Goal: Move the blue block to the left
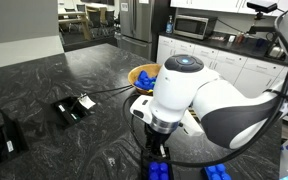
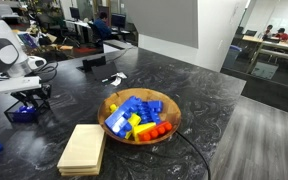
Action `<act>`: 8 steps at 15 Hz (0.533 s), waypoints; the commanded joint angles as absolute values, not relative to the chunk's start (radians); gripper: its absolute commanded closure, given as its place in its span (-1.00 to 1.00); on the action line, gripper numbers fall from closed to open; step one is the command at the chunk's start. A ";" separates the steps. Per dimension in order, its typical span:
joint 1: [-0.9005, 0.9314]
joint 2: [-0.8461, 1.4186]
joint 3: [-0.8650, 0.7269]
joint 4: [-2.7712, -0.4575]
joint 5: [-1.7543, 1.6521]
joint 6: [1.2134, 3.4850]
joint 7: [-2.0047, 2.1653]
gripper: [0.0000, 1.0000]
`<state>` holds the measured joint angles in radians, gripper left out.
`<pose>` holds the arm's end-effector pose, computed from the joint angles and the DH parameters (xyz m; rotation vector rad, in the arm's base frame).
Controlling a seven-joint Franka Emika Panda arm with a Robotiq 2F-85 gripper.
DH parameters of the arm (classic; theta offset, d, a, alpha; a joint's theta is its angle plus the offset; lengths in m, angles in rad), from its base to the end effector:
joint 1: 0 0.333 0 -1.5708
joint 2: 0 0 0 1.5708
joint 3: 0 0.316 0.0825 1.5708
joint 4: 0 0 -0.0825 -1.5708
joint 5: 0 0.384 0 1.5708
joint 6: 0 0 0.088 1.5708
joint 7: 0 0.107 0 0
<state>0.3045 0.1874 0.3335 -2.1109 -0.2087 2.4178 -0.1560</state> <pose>0.4702 0.3425 0.3445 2.7513 1.3837 0.2318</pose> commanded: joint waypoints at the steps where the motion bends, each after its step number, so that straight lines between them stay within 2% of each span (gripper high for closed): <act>1: 0.309 0.194 0.329 -2.096 -0.190 2.412 -0.191 0.74; 2: 0.308 0.190 0.328 -2.098 -0.191 2.414 -0.189 0.91; 3: 0.306 0.185 0.328 -2.099 -0.187 2.418 -0.190 0.97; 8: 0.297 0.150 0.313 -2.094 -0.187 2.403 -0.179 0.98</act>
